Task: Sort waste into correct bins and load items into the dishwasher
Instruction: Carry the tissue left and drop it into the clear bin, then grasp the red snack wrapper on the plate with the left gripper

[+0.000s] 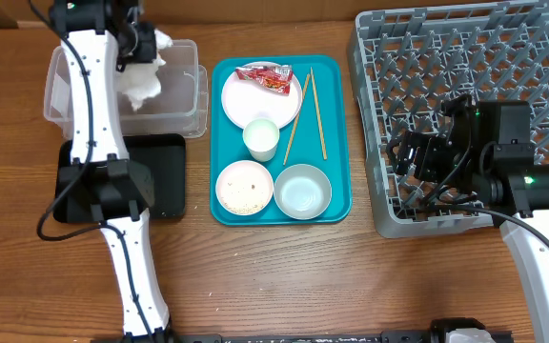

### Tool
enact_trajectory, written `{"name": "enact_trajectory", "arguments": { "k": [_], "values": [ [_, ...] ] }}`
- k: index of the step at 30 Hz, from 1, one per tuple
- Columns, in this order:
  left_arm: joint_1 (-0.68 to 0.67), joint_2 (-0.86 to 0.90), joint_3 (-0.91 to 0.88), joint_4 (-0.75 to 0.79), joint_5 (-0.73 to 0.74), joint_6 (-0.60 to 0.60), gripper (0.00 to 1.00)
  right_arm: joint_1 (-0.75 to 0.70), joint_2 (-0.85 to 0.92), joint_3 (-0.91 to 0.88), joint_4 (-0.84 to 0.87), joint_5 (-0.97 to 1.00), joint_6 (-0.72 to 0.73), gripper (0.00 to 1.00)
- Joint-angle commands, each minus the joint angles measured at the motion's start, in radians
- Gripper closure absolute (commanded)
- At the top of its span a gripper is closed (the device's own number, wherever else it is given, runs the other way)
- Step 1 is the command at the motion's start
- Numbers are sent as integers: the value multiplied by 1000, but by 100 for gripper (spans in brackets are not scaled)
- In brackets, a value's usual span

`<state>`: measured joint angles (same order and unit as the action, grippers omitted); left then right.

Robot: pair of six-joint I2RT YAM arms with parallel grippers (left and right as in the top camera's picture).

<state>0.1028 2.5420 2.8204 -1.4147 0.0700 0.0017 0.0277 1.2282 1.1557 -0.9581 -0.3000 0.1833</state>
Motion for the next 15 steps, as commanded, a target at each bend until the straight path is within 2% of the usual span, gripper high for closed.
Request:
{"name": "enact_trajectory", "arguments": {
  "k": [1,2,3,4,6,11,15],
  "values": [
    [-9,6,-46,28,1,-8,38,6,1,26,6,-5,2,0],
    [-10,6,-47,39,1,-5,24,6,1,26,6,-5,2,0],
    [-11,5,-45,53,2,-2,14,6,1,26,6,-5,2,0],
    [-14,3,-40,64,7,0,10,6,1,26,6,-5,2,0],
    [-23,3,-19,87,35,13,7,6,1,26,6,-5,2,0],
    [-56,3,32,142,198,92,7,6,1,26,6,-5,2,0],
    [-118,6,29,186,225,140,7,6,1,26,5,-5,2,0]
  ]
}}
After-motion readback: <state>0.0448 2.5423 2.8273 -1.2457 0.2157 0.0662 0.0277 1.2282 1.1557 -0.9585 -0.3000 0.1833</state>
